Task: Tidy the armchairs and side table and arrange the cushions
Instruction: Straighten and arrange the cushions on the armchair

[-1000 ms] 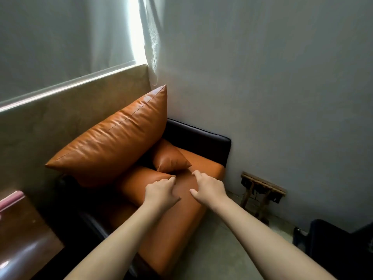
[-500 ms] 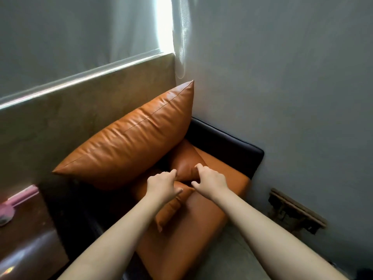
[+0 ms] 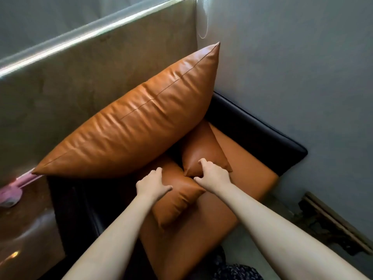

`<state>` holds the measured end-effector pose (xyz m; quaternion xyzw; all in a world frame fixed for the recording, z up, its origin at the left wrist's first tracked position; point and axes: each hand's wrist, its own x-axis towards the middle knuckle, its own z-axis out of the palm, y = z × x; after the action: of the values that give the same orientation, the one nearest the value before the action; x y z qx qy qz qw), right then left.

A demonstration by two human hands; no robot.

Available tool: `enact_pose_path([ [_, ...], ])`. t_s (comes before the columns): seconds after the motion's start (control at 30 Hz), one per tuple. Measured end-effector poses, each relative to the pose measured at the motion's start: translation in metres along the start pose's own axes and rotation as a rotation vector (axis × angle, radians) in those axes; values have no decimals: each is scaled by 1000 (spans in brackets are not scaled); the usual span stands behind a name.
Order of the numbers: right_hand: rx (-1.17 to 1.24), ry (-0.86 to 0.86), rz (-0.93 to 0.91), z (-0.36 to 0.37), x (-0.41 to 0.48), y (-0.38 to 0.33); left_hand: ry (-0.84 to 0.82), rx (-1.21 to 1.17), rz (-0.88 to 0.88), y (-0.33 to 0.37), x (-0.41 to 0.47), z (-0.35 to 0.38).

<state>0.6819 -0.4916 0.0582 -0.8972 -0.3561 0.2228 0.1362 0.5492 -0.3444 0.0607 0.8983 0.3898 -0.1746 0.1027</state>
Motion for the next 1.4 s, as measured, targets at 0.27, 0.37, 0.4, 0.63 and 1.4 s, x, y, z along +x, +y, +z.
enact_pose_path([
  [0.27,37,-132,65,89,35,28,-109,-541,-265,7,46,84],
  [0.37,-38,-145,49,121,43,32,-141,-618,-356,11,65,113],
  [0.4,-57,-145,38,130,46,33,-155,-601,-352,12,71,123],
  [0.63,100,-188,183,168,75,41,-57,-634,-488,34,97,170],
  [1.4,172,-100,264,206,23,-67,241,-958,-475,-82,57,193],
])
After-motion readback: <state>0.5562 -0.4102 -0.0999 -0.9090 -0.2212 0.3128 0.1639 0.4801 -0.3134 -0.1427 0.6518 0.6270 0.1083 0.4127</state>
